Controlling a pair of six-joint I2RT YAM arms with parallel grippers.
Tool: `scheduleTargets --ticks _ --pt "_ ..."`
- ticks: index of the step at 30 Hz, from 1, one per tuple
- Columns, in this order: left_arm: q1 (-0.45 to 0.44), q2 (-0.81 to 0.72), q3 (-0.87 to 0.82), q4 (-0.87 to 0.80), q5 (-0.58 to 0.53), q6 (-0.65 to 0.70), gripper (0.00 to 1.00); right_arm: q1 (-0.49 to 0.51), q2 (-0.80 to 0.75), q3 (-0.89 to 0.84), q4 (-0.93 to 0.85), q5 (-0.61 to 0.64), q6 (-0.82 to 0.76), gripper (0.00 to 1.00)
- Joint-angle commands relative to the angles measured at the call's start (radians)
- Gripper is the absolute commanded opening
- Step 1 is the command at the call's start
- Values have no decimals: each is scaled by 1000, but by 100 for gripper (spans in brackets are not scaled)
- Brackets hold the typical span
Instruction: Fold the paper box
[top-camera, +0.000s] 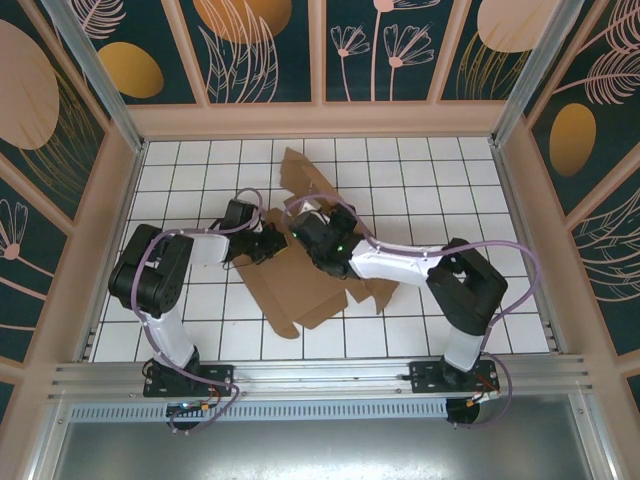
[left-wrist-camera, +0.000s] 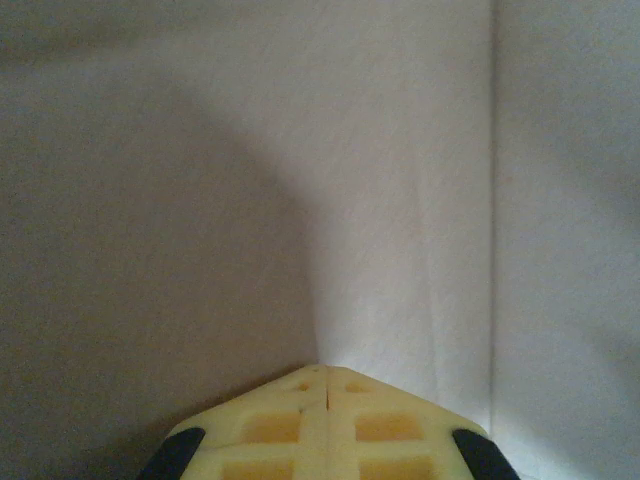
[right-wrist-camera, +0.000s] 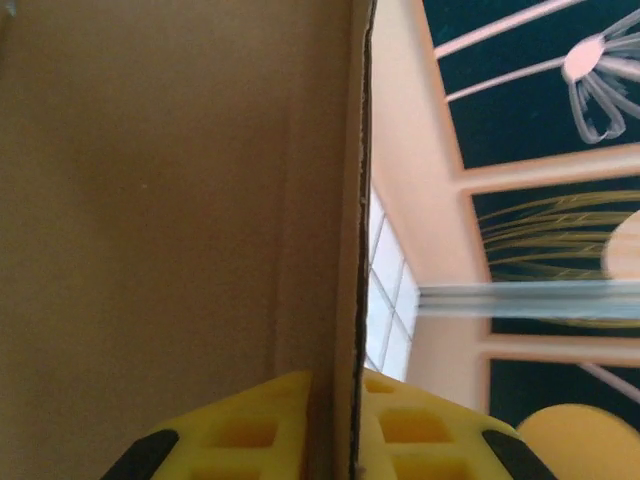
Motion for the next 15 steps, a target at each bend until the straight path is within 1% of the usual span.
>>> scheduleTargets --ticks 1,3,4,5,9,12,15 --pt "14 -24 -6 58 32 -23 0 19 33 -107 447 59 -369 18" --pt "20 -50 -8 80 45 -23 0 24 31 -135 562 56 -437 20" --pt "24 -70 -11 94 45 -27 0 25 23 -144 600 49 -454 25" --pt "27 -94 -17 111 46 -33 1 25 13 -145 608 39 -448 28" --pt "37 -173 -17 180 61 -54 7 30 -41 -119 549 -7 -383 34" --pt "40 -210 -15 285 98 -98 15 30 -65 -131 569 -33 -387 33" --pt "42 -227 -4 377 129 -145 23 30 -62 -172 678 -42 -461 27"
